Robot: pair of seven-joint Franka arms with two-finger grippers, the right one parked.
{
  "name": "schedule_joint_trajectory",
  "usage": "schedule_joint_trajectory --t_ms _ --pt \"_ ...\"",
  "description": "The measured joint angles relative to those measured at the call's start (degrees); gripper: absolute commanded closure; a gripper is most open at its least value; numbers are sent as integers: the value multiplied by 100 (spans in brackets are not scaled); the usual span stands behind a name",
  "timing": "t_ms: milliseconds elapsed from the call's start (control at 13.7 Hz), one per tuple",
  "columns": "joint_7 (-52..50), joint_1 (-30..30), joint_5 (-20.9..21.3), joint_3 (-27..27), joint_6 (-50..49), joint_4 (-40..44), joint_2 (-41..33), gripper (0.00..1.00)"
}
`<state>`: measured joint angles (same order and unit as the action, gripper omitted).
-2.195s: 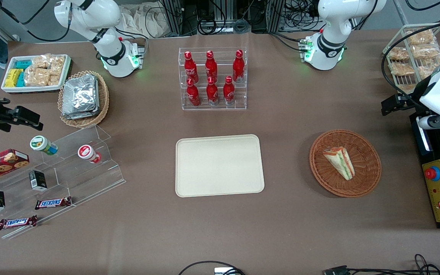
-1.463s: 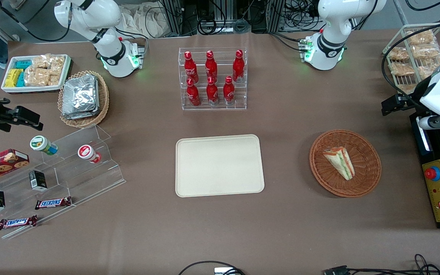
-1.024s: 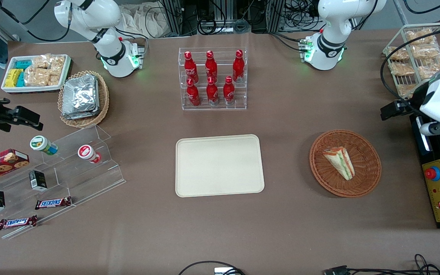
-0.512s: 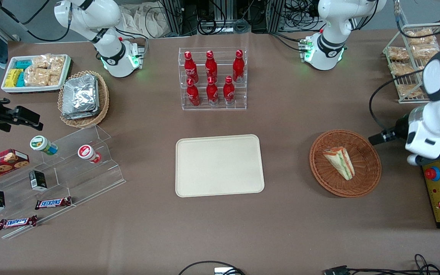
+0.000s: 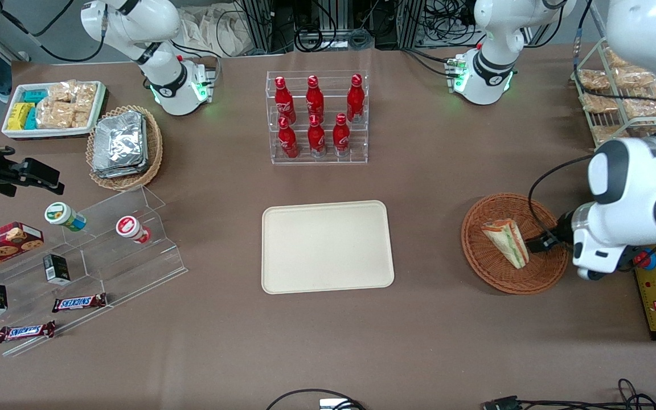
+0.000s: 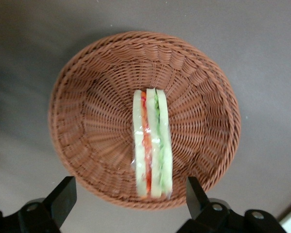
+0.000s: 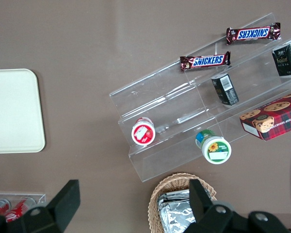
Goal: Place sandwich from basket to tray
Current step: 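Move the left gripper down over the wrapped sandwich in the basket, then close the left gripper on the sandwich and lift it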
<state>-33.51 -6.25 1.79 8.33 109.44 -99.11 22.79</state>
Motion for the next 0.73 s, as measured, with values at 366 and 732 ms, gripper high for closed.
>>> schedule_joint_trajectory --t_ms 366,732 --pt "-446 1 -4 22 612 -14 842 0" --pt "-572 7 -282 56 638 -17 1117 0"
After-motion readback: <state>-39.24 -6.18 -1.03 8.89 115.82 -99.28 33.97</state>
